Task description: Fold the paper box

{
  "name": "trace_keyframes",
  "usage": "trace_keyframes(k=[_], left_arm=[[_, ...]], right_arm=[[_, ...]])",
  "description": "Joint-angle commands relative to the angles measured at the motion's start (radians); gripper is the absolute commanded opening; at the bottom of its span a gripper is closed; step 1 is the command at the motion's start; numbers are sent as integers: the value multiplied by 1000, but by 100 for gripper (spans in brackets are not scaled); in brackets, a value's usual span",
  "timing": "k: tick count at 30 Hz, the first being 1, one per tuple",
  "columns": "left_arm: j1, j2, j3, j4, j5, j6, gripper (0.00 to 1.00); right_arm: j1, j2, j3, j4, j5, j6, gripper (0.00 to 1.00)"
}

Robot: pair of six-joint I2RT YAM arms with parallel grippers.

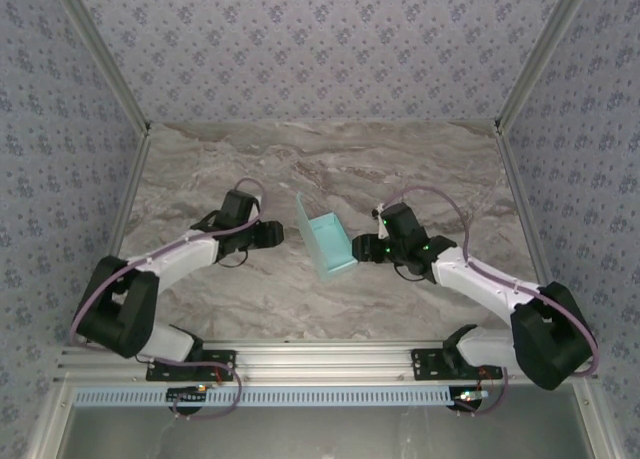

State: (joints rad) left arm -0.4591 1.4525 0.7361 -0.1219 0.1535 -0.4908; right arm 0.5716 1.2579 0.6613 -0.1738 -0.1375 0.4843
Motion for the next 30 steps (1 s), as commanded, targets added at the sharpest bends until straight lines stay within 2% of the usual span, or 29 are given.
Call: trace_keyframes(k=[1,6,15,21,30], left_arm=[[-33,72,36,66,62,-43,58],[-73,159,78,140,77,-89,55],[-107,326,261,123,76,-79,54],[-111,438,414,87,102,-60,54],[-115,580,691,-46,148,7,54]], right_arm=[[-45,52,9,18,-99,-23,60],[-107,95,8,27,-138,-24,59],[-197,39,-40,1,-152,-35,57],[-200,16,-87,25,-180,-15,55],[-177,-12,-110,79,-154,-9,50]])
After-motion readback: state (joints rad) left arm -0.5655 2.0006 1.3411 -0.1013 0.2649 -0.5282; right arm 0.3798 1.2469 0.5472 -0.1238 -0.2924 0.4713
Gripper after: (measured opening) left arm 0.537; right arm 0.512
